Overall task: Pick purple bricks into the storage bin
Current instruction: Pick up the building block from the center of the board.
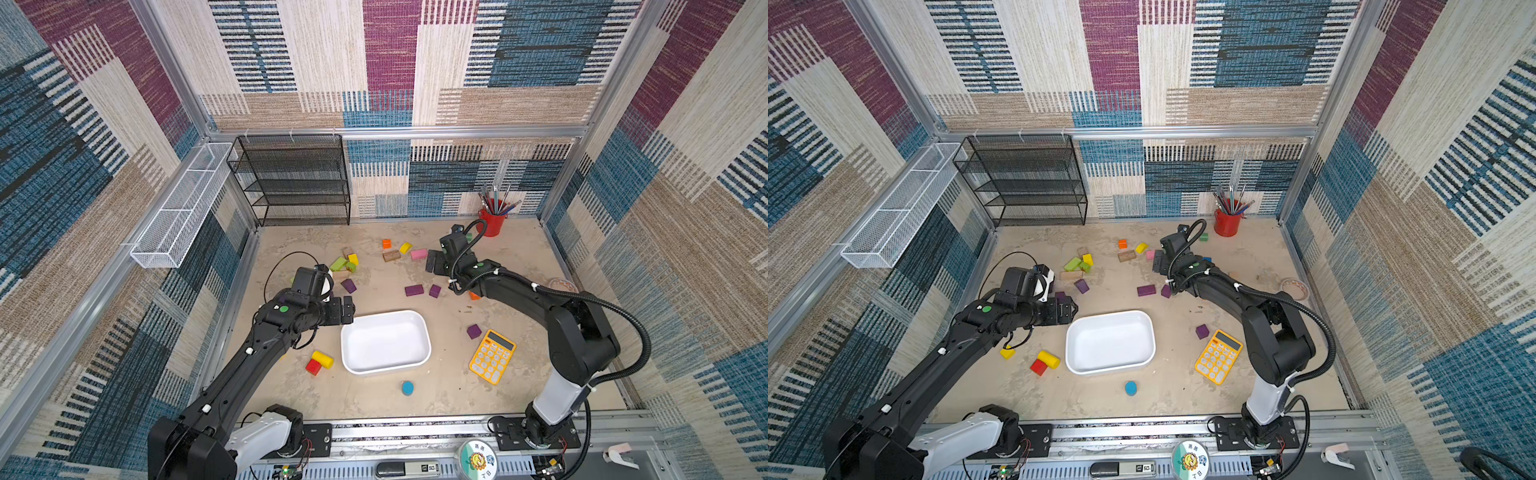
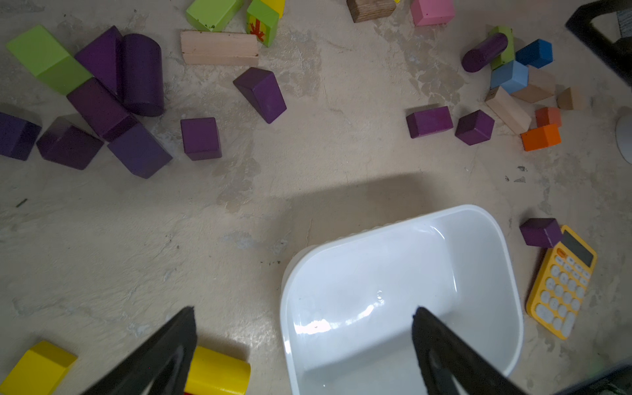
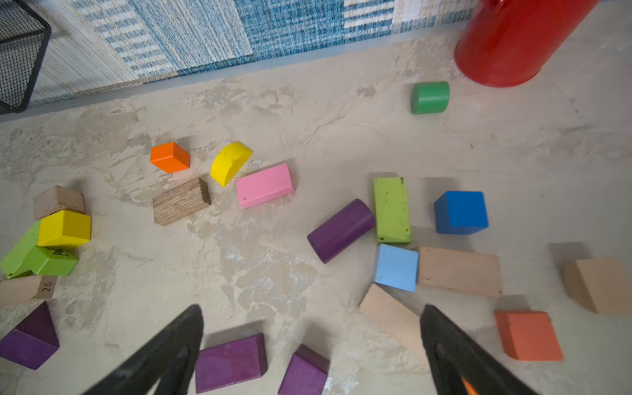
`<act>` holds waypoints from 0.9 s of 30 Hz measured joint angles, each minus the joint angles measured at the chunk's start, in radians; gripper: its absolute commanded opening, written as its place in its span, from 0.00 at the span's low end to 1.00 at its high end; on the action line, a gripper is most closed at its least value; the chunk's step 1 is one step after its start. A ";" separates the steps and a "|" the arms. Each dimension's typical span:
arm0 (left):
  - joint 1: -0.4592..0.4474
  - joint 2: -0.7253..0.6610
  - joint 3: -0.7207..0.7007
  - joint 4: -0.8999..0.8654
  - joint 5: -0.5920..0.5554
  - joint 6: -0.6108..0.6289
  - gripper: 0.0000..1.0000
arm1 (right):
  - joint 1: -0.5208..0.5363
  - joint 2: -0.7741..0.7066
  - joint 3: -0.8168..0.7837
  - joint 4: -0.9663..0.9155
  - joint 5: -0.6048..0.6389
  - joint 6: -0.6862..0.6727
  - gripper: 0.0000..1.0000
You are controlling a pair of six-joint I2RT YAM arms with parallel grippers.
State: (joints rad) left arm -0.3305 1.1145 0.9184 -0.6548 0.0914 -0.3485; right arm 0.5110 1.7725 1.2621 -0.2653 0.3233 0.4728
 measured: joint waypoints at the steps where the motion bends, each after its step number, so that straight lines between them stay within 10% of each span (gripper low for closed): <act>1: 0.000 -0.002 0.000 0.003 0.003 0.000 0.99 | 0.011 0.019 0.021 -0.025 0.006 0.021 1.00; 27: 0.000 -0.005 -0.027 0.037 0.107 -0.058 0.97 | 0.063 0.066 -0.014 -0.199 -0.002 0.369 0.65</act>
State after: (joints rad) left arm -0.3302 1.1095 0.8913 -0.6178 0.1986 -0.4061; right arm 0.5743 1.8389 1.2480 -0.4644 0.3214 0.8413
